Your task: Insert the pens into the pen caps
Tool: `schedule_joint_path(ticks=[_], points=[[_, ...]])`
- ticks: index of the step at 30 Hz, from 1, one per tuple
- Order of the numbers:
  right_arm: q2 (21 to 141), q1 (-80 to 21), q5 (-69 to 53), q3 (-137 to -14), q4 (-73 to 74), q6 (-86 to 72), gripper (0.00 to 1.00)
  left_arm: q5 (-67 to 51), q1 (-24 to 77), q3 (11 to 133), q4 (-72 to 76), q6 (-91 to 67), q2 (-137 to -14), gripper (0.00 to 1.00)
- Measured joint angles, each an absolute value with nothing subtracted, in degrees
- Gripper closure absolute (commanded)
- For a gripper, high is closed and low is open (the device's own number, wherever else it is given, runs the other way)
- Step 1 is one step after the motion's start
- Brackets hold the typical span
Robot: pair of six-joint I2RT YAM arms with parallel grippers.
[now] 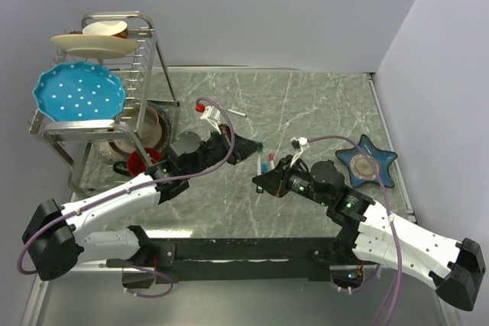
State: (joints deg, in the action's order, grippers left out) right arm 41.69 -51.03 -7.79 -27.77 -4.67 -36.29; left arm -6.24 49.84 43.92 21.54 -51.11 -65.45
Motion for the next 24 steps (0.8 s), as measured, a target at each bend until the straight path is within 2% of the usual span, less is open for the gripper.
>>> schedule_joint_path(ticks=[24], points=[[41.7, -51.6, -7.8, -27.8, -5.1, -36.9, 1.00, -3.1, 50.1, 45.8, 16.3, -47.7, -64.2, 0.99]])
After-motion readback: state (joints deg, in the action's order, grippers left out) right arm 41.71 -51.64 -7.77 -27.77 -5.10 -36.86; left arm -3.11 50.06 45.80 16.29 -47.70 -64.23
